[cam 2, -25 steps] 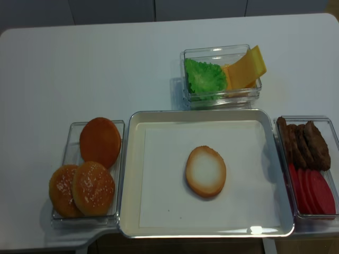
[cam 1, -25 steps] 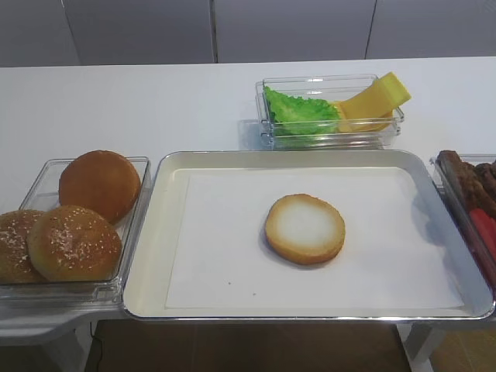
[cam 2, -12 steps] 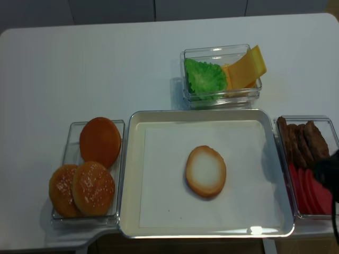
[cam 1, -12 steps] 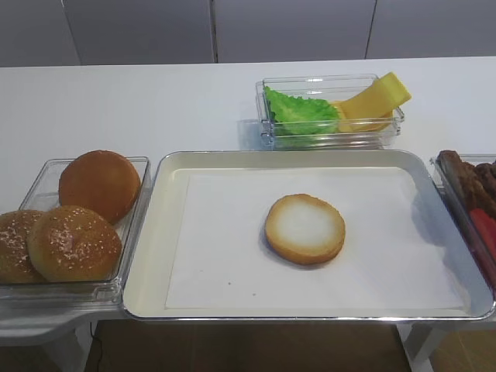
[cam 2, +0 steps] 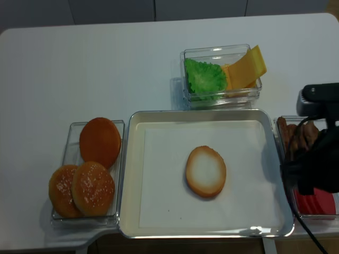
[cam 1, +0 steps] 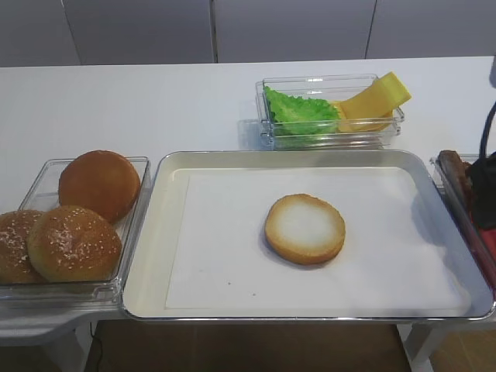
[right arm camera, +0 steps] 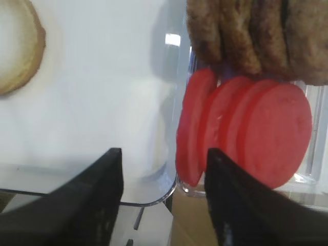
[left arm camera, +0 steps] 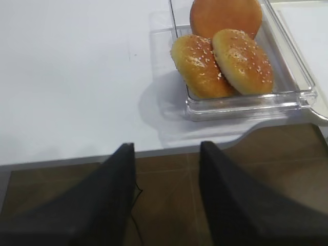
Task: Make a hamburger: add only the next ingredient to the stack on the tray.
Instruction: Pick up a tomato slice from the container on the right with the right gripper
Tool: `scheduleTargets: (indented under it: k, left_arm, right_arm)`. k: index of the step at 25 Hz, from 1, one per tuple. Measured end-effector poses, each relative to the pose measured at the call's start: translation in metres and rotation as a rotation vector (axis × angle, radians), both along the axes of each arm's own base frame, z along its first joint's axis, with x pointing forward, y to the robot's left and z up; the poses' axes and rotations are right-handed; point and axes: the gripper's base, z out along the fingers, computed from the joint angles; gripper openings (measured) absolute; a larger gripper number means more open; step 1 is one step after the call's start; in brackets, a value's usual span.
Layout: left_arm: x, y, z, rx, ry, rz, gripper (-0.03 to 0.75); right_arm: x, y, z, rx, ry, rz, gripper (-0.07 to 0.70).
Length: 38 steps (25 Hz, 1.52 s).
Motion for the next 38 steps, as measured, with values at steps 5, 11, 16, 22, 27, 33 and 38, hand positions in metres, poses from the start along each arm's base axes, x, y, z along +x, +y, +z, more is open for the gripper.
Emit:
scheduleTargets:
  k: [5, 11, 16, 22, 27, 33, 38]
  left_arm:
    - [0.0, 0.0, 0.0, 0.0, 0.0, 0.0, 0.309]
    - [0.0, 0.0, 0.0, 0.0, 0.0, 0.0, 0.309]
    - [0.0, 0.0, 0.0, 0.0, 0.0, 0.0, 0.309]
    - [0.0, 0.0, 0.0, 0.0, 0.0, 0.0, 0.309]
    - [0.0, 0.0, 0.0, 0.0, 0.0, 0.0, 0.309]
    - [0.0, 0.0, 0.0, 0.0, 0.0, 0.0, 0.308]
    - [0.0, 0.0, 0.0, 0.0, 0.0, 0.0, 0.307]
  right_arm:
    - [0.014, 0.002, -0.018, -0.057, 0.065, 0.011, 0.386]
    - [0.025, 0.002, -0.029, -0.093, 0.078, 0.021, 0.326]
    - [0.027, 0.003, -0.028, -0.086, 0.045, 0.022, 0.296]
    - [0.028, 0.003, -0.028, -0.087, 0.04, 0.022, 0.293]
    - [0.031, 0.004, -0.034, -0.097, 0.072, 0.024, 0.249]
    - [0.033, 0.003, -0.038, -0.108, 0.084, 0.027, 0.148]
    - [0.033, 0.003, -0.038, -0.111, 0.084, 0.025, 0.078]
